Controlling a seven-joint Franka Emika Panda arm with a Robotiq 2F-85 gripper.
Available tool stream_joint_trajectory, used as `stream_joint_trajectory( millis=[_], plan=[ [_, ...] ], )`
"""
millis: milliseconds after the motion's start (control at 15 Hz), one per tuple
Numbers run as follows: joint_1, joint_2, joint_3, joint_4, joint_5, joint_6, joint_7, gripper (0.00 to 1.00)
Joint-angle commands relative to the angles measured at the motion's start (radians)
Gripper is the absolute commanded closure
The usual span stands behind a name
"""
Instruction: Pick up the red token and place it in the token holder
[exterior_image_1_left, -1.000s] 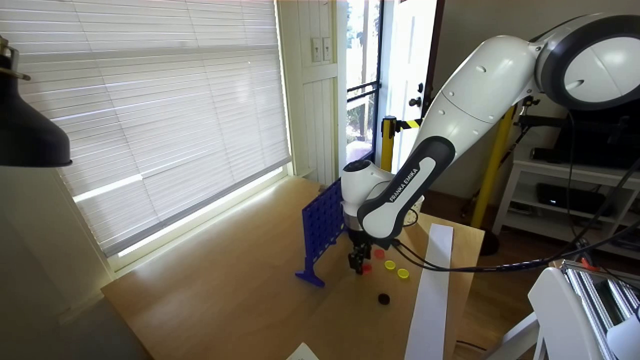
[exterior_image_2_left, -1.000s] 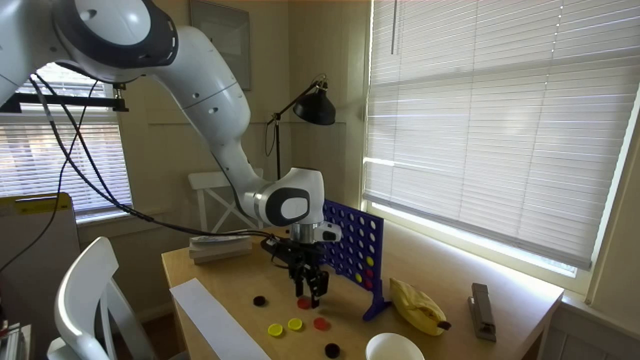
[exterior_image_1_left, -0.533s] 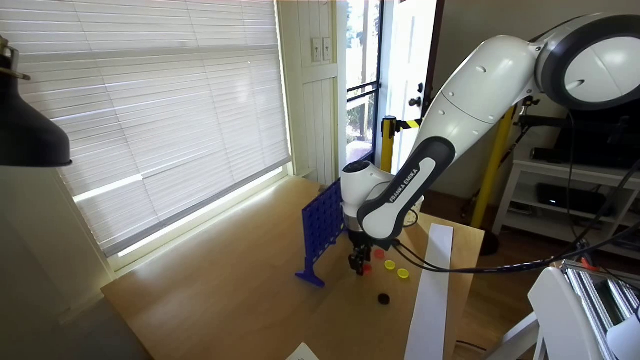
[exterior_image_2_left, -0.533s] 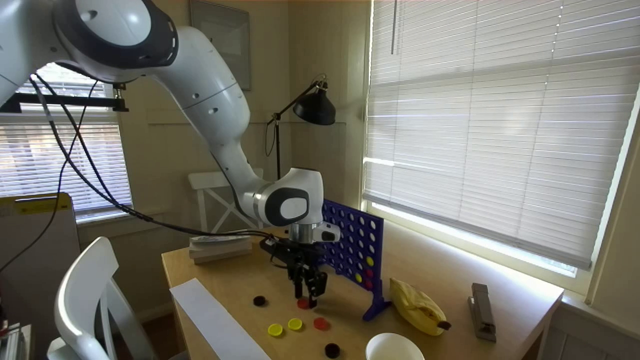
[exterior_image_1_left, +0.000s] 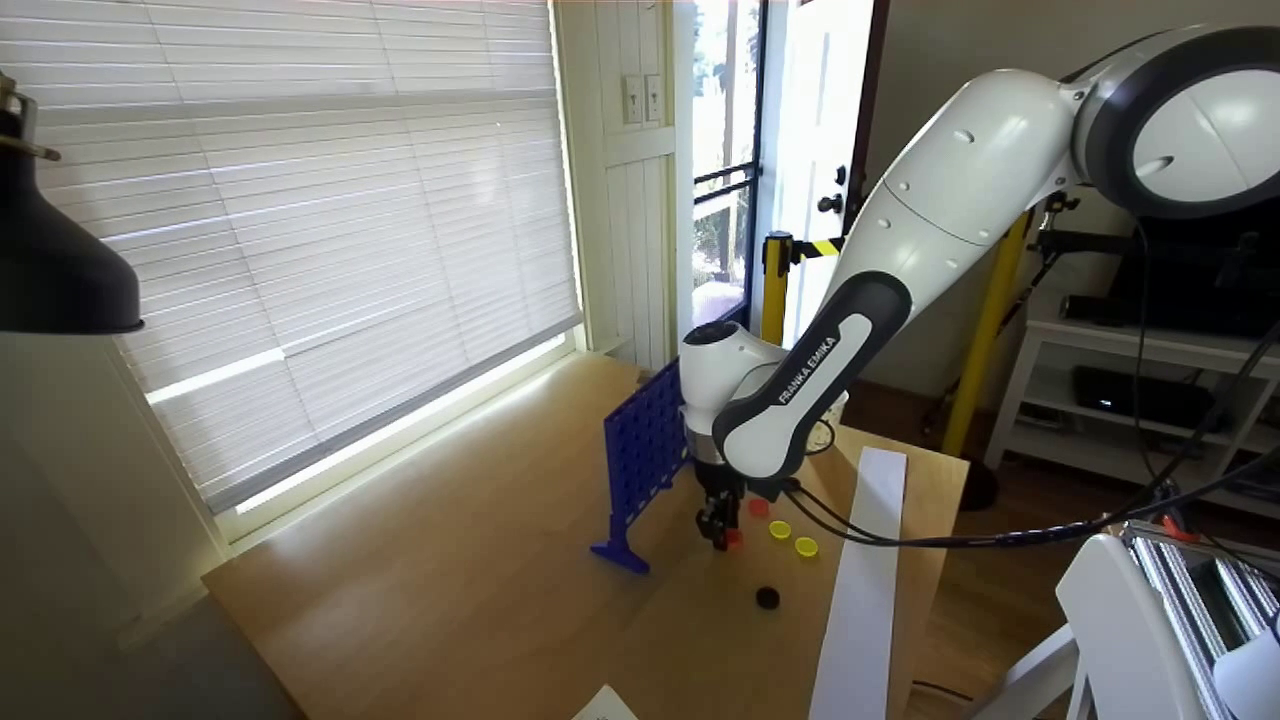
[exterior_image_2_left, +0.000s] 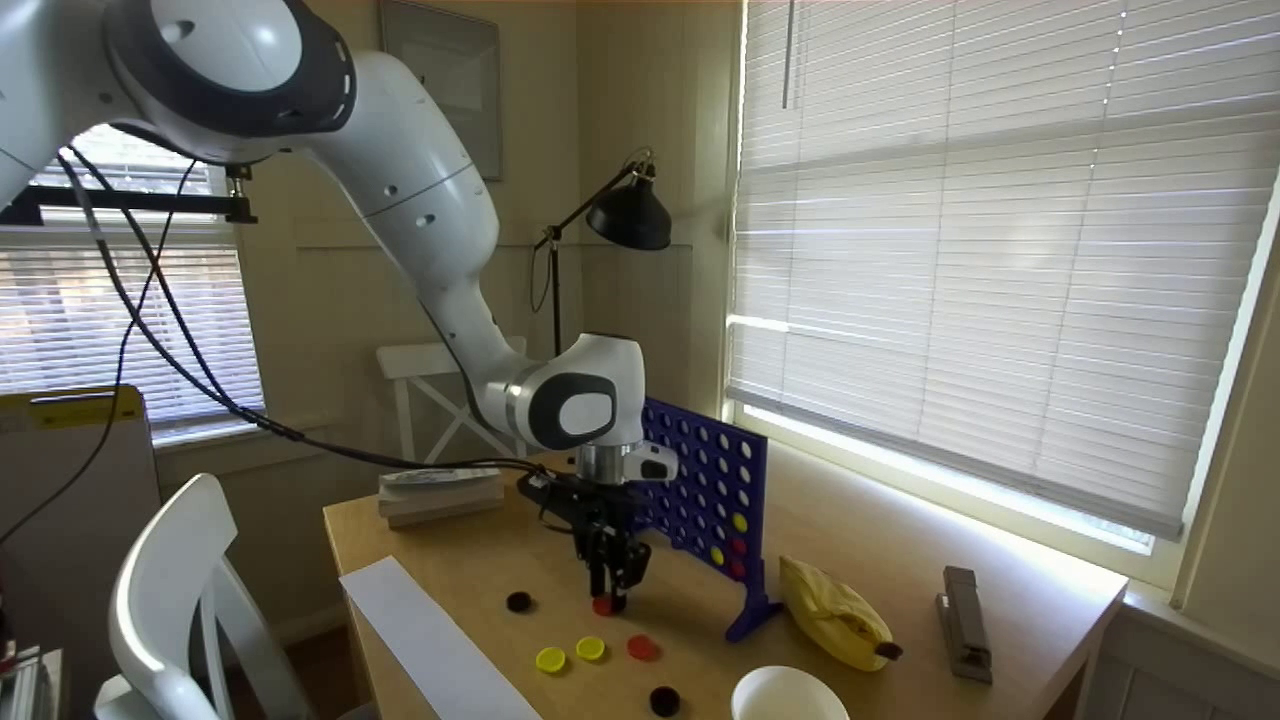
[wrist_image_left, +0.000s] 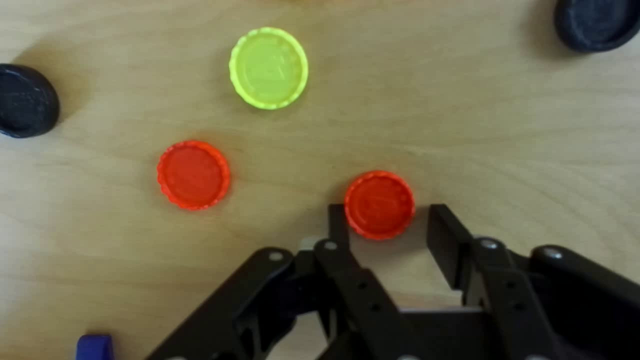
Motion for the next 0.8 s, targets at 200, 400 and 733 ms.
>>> stream_joint_trajectory(
  millis=[200, 400, 733],
  plan=[
    [0.010, -0.112, -0.021, -0.125, -0.005, 0.035, 0.060, 0.90],
    [0.077, -0.252, -0.090, -0.287, -0.051, 0.140, 0.160, 0.90],
    [0.332, -0.482, -0.358, -0.530, -0.329, 0.336, 0.467, 0.90]
  ],
)
